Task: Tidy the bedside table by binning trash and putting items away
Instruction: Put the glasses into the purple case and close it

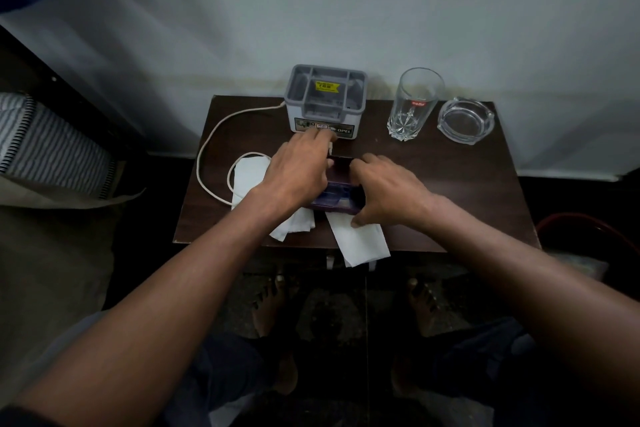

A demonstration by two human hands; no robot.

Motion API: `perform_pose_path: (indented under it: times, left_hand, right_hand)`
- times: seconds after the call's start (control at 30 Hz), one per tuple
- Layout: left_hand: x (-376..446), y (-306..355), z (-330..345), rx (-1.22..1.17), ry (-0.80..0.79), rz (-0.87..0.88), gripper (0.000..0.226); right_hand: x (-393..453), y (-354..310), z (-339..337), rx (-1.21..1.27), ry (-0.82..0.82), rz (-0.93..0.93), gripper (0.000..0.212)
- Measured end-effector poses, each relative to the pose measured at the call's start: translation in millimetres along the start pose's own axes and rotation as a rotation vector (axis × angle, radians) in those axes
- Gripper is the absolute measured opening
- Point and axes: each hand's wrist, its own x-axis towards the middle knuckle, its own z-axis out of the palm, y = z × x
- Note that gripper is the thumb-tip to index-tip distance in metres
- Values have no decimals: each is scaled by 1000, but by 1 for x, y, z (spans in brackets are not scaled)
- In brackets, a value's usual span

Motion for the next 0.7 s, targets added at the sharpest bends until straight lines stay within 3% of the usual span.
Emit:
perform_pose_path:
  times: [0.13,0.3,0.4,0.53,0.7]
  left_hand:
    - [4,-3,-2,-82,-34,5,59]
    - [0,-6,1,79,-178,52,114]
    - [-1,-8,5,157,-188,40,129]
    - [2,-6,7,161,-189,50,124]
    - [2,1,4,184,-165,74,89]
  right_hand:
    - [0,0,0,22,82,3,49]
    - [1,1,-1,-2,150,30,35]
    - [1,4,-1,-33,157,35,35]
    - [0,3,1,-29,160,32,42]
    - [-1,5,1,-59,271,15,27]
